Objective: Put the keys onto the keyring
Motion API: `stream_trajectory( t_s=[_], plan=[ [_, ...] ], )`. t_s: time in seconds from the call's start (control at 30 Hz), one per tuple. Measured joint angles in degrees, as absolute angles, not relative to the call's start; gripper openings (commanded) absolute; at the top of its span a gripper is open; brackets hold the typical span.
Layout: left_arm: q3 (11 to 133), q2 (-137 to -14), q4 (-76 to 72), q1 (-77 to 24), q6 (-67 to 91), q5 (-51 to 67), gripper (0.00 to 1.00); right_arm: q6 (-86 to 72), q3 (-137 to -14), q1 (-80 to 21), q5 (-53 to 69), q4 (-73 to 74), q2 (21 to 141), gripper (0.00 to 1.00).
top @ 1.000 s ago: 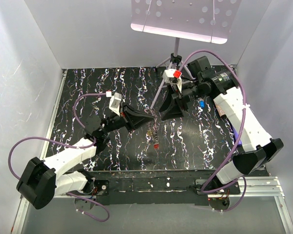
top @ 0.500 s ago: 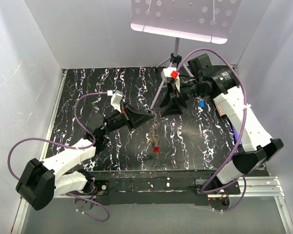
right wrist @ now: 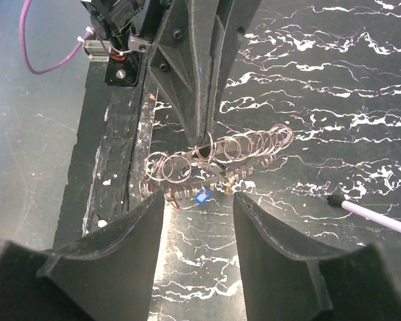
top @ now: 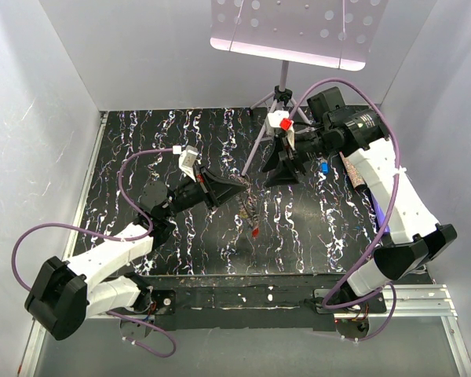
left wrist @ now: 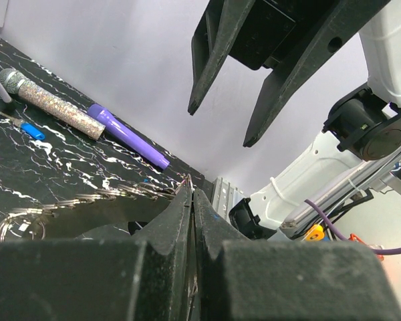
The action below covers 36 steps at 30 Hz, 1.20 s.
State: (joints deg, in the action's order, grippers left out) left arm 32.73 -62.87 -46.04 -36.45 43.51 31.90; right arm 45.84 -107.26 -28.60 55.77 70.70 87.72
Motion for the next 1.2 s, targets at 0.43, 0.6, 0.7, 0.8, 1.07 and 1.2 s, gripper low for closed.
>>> stream_trajectory(
  t_s=[0.43,0.6,0.7,0.8,1.07,1.2],
  plan=[
    [32.7,-62.2,-48.4,-36.4,45.1,31.9,0.0,52.0,-104.2,-30.1,53.8,70.4,86.1,0.49],
    [32.7,-62.6,-49.7,-36.4,45.9,31.8,0.0,49.8,-104.1,-31.7,52.0,66.7,86.1,0.43],
    [32.7,-62.6,-49.8,-36.4,46.1,31.4,0.0,48.2,-104.1,-33.1,50.7,65.0,86.4,0.42],
    [32.7,-62.6,-49.8,-36.4,46.2,30.7,0.0,47.1,-104.1,-34.4,49.8,64.1,86.8,0.41],
    [32.7,-62.6,-49.8,-36.4,47.2,28.8,0.0,45.6,-104.1,-36.1,47.5,63.0,87.4,0.34],
    [32.7,-62.6,-49.9,-36.4,47.6,28.1,0.0,44.5,-104.1,-36.3,45.7,62.0,87.5,0.3]
  ],
)
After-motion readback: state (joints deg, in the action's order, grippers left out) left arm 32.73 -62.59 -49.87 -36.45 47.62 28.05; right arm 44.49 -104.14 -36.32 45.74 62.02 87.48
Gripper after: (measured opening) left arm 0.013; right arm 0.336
